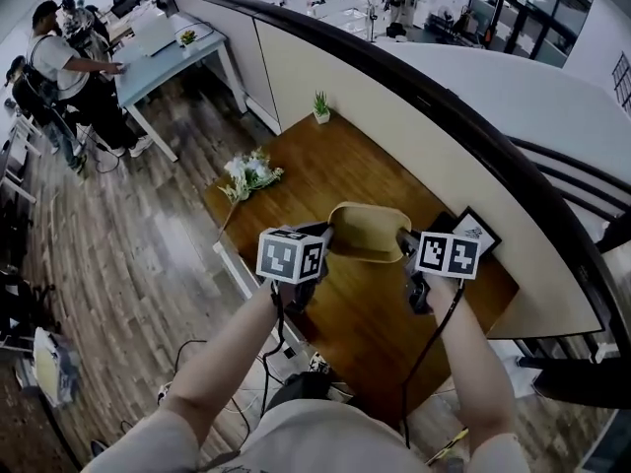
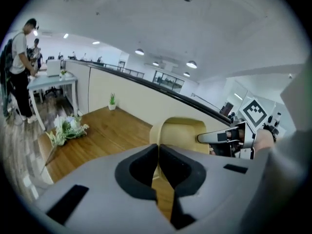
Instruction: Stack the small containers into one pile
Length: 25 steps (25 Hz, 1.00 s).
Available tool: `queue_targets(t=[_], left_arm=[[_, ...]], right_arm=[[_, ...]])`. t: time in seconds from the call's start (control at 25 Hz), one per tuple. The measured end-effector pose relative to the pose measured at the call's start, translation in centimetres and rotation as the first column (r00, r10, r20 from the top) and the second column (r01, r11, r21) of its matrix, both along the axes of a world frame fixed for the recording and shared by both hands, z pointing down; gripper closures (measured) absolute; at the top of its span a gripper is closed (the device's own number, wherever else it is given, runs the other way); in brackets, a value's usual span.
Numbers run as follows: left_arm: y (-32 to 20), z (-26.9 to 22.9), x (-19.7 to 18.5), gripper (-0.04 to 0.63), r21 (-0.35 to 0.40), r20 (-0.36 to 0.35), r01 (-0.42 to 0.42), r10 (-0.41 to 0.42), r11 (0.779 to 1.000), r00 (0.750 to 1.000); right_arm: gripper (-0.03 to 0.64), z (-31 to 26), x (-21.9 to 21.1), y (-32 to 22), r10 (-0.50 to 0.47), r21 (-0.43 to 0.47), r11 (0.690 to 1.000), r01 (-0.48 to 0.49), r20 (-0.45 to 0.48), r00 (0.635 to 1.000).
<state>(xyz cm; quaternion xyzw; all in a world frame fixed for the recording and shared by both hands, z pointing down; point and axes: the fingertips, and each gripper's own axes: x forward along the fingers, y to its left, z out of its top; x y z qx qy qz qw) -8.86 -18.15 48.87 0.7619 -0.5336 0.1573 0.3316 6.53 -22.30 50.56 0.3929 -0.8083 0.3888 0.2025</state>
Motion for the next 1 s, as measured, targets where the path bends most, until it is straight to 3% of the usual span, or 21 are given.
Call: queue_targets(t=[0.16,0.36,0.6,0.84,1.0], left_arm=[[-1.4,3.4,-0.4,0.58,-0.105,-0.131,0.045,-0.058,0.993,0.99],[-2.1,7.5,-0.6,0.58,-0.193,-0.152,0.046,-0.076,0.98,0.985],[-3.0,12.5,-0.1,0.58,-0.322,-0.21,0.035,-0.107,0.946,0.972],[-3.9,16.7,-0.9,0.58,-0.389,-0.156,0.049,-0.118,0.92,0.981],[-4.1,18.8,-0.7,0.58,-0.428,-0.157,0.042,-0.121,0.903,0.98]], right_arm=[[0.551,2.3,-0.7,-1.6,-0.028,-0.062,0.998,0.026,-0.031,0.999],[0.551,6.4,-1.1,-2.8,-0.042,-0.147,0.989,0.034,-0.054,0.998],[0.549,11.1,-0.6,-4.1,-0.013,-0.256,0.967,-0.007,-0.079,0.997],[0.547,15.0,-1.2,-4.5,-0.015,-0.328,0.945,-0.019,-0.102,0.995],[0.544,17.4,-0.8,-5.0,-0.025,-0.34,0.94,-0.035,-0.17,0.985]])
